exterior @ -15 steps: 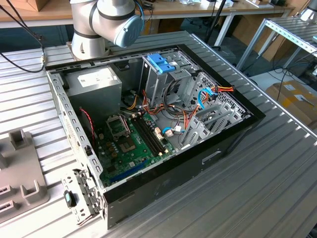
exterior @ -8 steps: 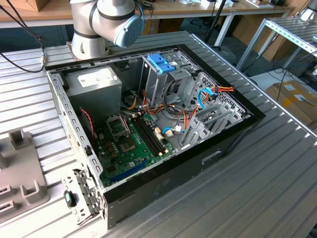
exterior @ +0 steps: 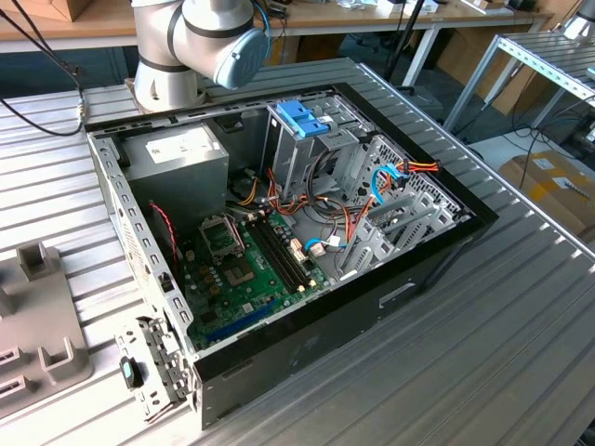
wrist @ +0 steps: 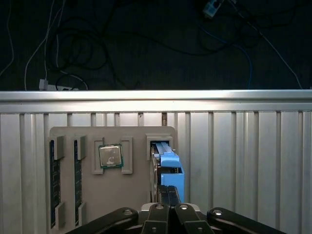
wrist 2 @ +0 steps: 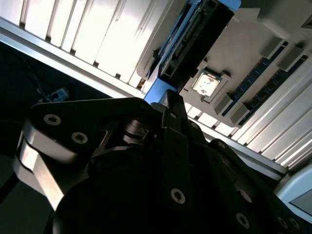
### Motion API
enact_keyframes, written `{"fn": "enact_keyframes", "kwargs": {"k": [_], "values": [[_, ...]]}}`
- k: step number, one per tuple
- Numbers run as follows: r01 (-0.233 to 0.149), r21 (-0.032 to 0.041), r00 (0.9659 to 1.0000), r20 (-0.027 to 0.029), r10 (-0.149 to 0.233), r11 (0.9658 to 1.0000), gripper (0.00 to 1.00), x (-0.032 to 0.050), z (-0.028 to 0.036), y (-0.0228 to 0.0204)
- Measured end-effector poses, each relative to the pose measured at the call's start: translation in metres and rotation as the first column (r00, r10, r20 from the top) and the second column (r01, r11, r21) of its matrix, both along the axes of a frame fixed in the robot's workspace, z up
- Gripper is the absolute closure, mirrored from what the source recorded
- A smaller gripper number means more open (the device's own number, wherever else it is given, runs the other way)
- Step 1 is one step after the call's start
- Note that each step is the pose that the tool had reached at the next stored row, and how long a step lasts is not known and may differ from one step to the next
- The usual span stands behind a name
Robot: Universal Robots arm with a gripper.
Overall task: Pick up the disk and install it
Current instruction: 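Pick up the disk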
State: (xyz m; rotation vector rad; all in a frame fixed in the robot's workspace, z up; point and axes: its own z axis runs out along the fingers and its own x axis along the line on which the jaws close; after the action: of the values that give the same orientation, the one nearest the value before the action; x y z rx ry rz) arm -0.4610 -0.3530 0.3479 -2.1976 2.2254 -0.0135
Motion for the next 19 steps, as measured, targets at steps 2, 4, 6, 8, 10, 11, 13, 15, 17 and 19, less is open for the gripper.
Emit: {"fn": "enact_keyframes", "kwargs": {"k": [2, 4, 6, 8, 10, 11, 13, 15, 17, 19], "values": [[0.017, 0.0, 0.9998, -0.0001, -0.017, 0.9998, 0.89, 0.0, 0.0, 0.0], [0.033, 0.0, 0.9995, 0.0, -0.033, 0.9995, 0.89, 0.0, 0.0, 0.0], [0.035, 0.0, 0.9994, 0.0, -0.035, 0.9994, 0.89, 0.0, 0.0, 0.0], [0.042, 0.0, 0.9991, 0.0, -0.042, 0.9991, 0.89, 0.0, 0.0, 0.0], [0.042, 0.0, 0.9991, 0.0, -0.042, 0.9991, 0.89, 0.0, 0.0, 0.0], [0.042, 0.0, 0.9991, 0.0, -0.042, 0.9991, 0.89, 0.0, 0.0, 0.0], [0.042, 0.0, 0.9991, 0.0, -0.042, 0.9991, 0.89, 0.0, 0.0, 0.0], [0.043, 0.0, 0.9991, 0.0, -0.043, 0.9991, 0.89, 0.0, 0.0, 0.0], [0.043, 0.0, 0.9991, 0.0, -0.043, 0.9991, 0.89, 0.0, 0.0, 0.0], [0.043, 0.0, 0.9991, 0.0001, -0.043, 0.9991, 0.89, 0.0006, 0.0, 0.0001]]}}
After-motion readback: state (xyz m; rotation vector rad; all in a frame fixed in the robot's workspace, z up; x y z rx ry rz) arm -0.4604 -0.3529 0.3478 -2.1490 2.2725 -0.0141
